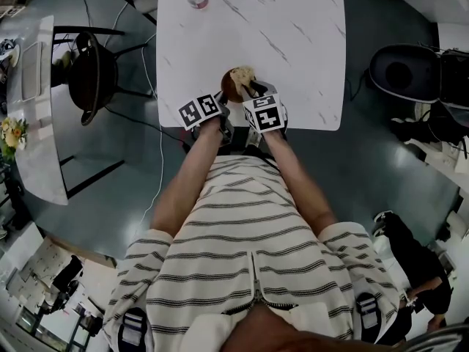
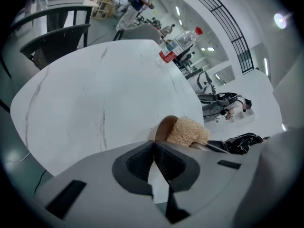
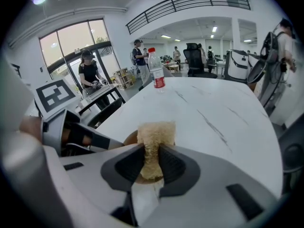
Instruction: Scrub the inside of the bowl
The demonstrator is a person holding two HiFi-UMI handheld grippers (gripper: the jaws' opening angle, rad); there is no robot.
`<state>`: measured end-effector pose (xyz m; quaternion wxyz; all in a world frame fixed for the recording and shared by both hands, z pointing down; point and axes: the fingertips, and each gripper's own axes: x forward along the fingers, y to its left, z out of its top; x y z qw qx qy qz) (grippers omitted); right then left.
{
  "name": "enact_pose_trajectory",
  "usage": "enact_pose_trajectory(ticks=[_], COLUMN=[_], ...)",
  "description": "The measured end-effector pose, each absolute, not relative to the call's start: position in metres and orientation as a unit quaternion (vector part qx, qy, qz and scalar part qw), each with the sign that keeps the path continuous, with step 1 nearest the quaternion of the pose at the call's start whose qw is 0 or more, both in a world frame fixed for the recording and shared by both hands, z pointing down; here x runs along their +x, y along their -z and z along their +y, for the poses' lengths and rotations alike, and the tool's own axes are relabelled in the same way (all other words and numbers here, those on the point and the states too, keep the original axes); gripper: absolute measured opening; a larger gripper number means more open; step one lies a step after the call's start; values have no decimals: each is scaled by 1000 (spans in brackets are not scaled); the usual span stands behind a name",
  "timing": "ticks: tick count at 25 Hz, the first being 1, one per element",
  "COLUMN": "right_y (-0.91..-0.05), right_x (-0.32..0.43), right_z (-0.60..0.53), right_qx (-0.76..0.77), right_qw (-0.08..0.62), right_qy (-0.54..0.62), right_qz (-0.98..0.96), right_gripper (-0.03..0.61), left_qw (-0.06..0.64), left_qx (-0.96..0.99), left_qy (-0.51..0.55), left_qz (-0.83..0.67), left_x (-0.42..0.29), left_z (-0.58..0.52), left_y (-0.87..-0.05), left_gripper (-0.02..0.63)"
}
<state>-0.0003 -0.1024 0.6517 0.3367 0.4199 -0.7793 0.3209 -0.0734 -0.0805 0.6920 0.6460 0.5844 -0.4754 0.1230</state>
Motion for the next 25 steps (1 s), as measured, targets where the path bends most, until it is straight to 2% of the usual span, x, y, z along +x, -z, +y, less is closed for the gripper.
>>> enact_pose_trajectory(ticks=[25], right_y=[-666], right_x=[-31], right_z=[-103], right_qx=[356], right_qw=[322], right_qy=[-312], right_qz=[-820], right_gripper=[94], left_qw=[646], left_qx=[581], left_qy=[-117], left_qz=[-481], left_x=[-71], left_z=[-81], left_y=[-694], left_gripper=[9])
